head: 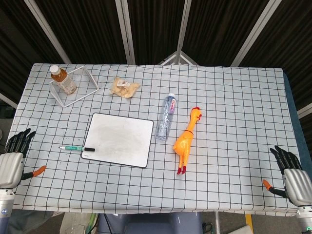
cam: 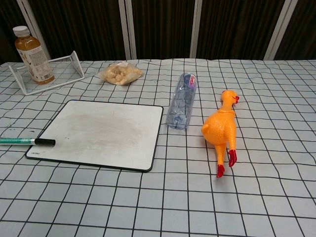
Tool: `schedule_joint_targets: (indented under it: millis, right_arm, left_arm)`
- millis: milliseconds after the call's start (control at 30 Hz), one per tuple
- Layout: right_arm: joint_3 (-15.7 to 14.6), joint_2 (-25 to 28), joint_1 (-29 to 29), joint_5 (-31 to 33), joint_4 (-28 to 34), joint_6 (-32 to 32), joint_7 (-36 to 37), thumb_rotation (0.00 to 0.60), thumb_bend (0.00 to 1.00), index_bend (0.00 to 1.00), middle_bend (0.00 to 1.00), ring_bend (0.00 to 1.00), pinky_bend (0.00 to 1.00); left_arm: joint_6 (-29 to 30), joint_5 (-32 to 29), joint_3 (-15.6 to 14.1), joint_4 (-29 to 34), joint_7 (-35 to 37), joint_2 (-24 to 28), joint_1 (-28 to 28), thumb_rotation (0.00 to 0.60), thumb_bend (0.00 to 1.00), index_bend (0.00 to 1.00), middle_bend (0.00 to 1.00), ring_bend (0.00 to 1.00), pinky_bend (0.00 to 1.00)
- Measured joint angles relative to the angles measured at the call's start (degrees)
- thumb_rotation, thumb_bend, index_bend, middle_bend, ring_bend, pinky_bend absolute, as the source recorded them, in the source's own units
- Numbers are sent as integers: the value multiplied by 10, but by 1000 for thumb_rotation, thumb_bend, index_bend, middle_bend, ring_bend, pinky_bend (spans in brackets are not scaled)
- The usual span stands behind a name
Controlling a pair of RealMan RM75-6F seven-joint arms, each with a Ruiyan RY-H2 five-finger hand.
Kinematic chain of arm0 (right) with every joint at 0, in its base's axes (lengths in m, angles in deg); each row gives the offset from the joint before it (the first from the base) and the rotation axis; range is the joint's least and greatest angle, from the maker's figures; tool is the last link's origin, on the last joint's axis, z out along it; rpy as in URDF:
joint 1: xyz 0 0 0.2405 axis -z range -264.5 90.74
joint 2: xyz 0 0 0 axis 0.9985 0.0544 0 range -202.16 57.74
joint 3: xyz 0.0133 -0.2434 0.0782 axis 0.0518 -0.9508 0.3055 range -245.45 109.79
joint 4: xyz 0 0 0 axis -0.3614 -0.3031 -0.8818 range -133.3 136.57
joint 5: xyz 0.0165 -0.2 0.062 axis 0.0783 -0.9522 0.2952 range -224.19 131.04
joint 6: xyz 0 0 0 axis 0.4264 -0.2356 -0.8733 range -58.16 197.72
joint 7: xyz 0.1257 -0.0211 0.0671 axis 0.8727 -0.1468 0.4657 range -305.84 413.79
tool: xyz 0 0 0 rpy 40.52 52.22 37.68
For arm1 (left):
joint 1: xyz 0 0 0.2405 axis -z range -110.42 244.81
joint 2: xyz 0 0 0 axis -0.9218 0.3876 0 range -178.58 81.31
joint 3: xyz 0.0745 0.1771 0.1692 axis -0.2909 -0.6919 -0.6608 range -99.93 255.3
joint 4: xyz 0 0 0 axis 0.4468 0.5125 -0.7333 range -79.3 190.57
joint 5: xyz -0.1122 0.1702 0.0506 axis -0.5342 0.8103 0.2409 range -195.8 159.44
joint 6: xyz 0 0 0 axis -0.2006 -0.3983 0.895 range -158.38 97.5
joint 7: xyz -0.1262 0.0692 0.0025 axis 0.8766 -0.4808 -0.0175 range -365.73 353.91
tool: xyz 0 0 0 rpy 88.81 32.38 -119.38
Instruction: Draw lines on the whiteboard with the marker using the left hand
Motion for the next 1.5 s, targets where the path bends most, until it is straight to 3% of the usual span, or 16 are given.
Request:
schedule_joint_targets:
  millis: [400, 500, 667, 767, 1067, 1500]
  right_arm:
    - [0, 0, 0, 0, 1, -1, 2, 600, 265, 0, 0, 0, 0]
    - [0, -1, 0, 1, 0, 2, 0, 600, 266, 0, 0, 0, 0]
    - [1, -1, -1, 3, 0, 3, 1, 600, 265, 0, 0, 0, 0]
    - [0, -2, -1, 2, -1, 3, 2, 600, 265, 0, 0, 0, 0]
    - [1, -1, -1, 6, -1, 6, 4, 600, 265, 0, 0, 0, 0]
    - [2, -2, -1, 8, -2, 6, 6, 600, 265, 0, 0, 0, 0]
  left_arm:
    - [-15, -7, -1, -1, -3, 0, 5, 600, 128, 18, 0, 0, 0]
    - [-33, -19, 4, -4, -4, 0, 13, 600, 145, 90, 0, 0, 0]
    - [-94, -66, 19, -10, -11, -1, 40, 600, 222, 310, 0, 0, 0]
    - [-139, -97, 27, -26, -29, -7, 64, 600, 266, 354, 0, 0, 0]
    - [-247, -189, 44, -110, -111, -69, 136, 600, 364, 432, 0, 0, 0]
    - [-301, -242, 48, -178, -156, -147, 188, 600, 394, 457, 0, 0, 0]
